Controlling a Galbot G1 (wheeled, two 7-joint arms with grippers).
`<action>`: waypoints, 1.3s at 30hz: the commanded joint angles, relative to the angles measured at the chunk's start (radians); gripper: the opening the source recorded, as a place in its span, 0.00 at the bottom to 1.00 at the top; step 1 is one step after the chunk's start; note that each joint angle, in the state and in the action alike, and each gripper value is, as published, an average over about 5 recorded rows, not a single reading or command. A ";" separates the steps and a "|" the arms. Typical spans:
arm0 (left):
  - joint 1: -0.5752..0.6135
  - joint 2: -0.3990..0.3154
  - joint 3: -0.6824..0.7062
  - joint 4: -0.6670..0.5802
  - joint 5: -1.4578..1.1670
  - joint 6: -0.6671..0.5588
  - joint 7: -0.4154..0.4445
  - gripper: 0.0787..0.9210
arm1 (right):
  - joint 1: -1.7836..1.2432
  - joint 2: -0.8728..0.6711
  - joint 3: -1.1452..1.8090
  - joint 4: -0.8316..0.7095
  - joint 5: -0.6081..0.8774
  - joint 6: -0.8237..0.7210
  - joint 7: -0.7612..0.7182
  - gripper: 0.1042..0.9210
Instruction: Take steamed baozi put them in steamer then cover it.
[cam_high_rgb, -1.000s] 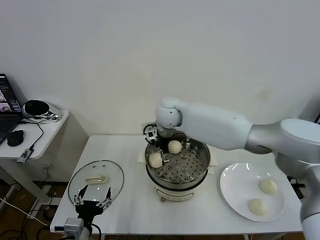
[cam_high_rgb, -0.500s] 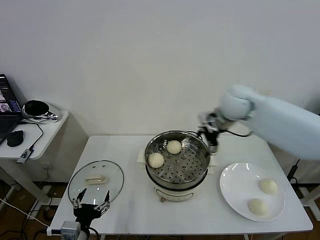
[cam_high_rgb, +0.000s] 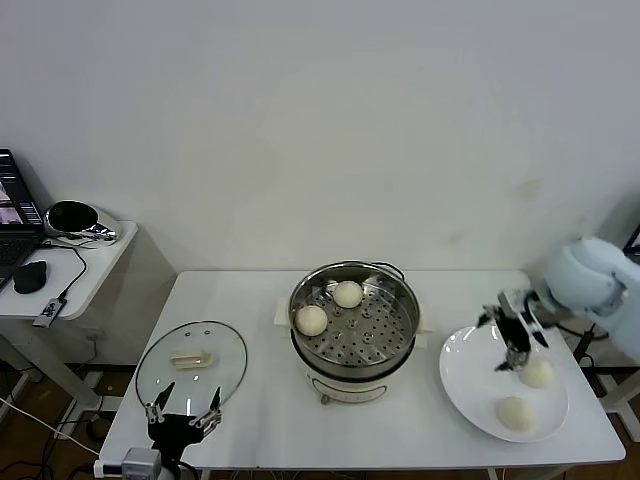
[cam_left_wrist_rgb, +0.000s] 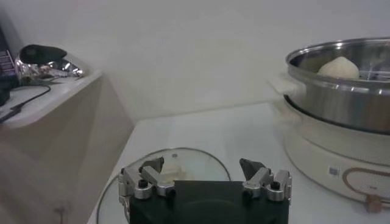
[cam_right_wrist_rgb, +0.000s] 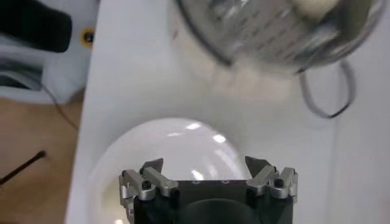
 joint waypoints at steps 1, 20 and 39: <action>0.007 -0.003 0.003 0.009 0.012 0.004 0.000 0.88 | -0.367 -0.045 0.222 -0.009 -0.111 0.051 0.014 0.88; 0.006 -0.011 0.009 0.031 0.038 0.006 0.002 0.88 | -0.407 0.045 0.238 -0.111 -0.175 0.063 0.066 0.88; -0.007 -0.009 0.011 0.063 0.039 0.000 -0.001 0.88 | -0.414 0.080 0.240 -0.188 -0.212 0.073 0.063 0.88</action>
